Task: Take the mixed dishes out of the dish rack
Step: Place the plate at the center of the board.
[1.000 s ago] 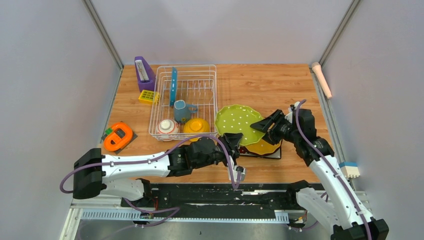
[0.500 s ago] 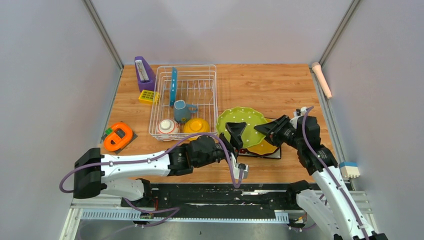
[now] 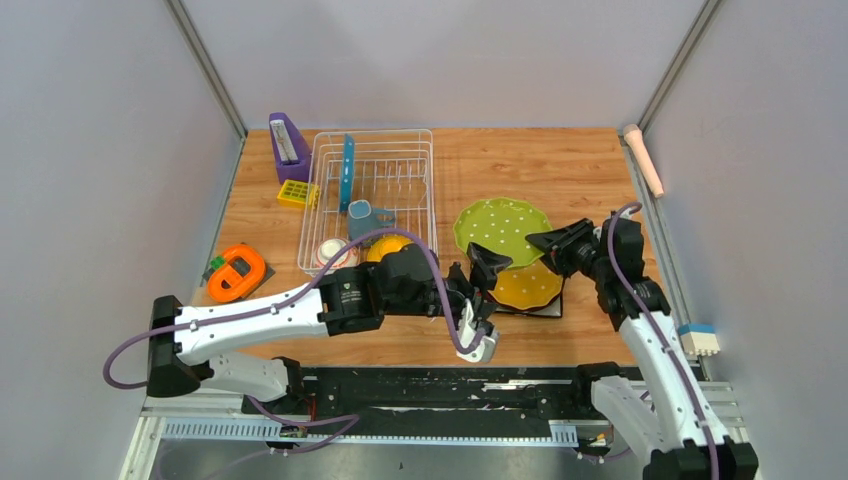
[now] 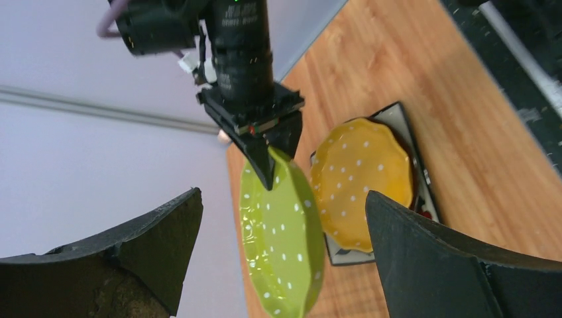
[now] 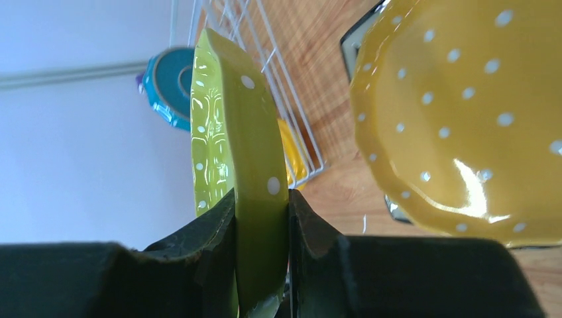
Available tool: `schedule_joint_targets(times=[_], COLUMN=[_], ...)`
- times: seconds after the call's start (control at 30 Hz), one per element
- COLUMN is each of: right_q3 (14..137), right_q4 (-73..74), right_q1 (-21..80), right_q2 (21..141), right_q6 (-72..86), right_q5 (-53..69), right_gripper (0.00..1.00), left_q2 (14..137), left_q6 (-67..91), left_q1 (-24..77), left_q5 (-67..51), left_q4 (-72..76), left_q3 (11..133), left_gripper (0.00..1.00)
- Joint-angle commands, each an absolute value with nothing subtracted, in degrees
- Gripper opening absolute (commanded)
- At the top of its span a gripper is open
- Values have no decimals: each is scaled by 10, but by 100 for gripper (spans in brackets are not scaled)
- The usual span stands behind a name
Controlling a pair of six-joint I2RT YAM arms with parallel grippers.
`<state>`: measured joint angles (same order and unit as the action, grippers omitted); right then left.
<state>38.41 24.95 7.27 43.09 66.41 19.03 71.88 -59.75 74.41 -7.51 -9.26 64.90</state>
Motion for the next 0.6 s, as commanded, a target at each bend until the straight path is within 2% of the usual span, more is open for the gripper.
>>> schedule_joint_targets(times=[0.0, 0.23, 0.4, 0.57], right_q3=[435, 412, 386, 342], right_q4=[96, 81, 84, 122], right_q1=[30, 10, -14, -14], right_q2=[494, 543, 492, 414], right_q6=[671, 640, 623, 585], right_q5=[230, 245, 216, 170], right_gripper=[0, 0, 0, 0], left_q2=[713, 766, 789, 758], left_q6=[-529, -325, -92, 93], left_q1=[744, 676, 595, 534], left_q5=[-170, -159, -108, -4], left_q4=[-178, -47, 69, 70], left_q3=[689, 730, 690, 646], left_gripper=[100, 100, 100, 100])
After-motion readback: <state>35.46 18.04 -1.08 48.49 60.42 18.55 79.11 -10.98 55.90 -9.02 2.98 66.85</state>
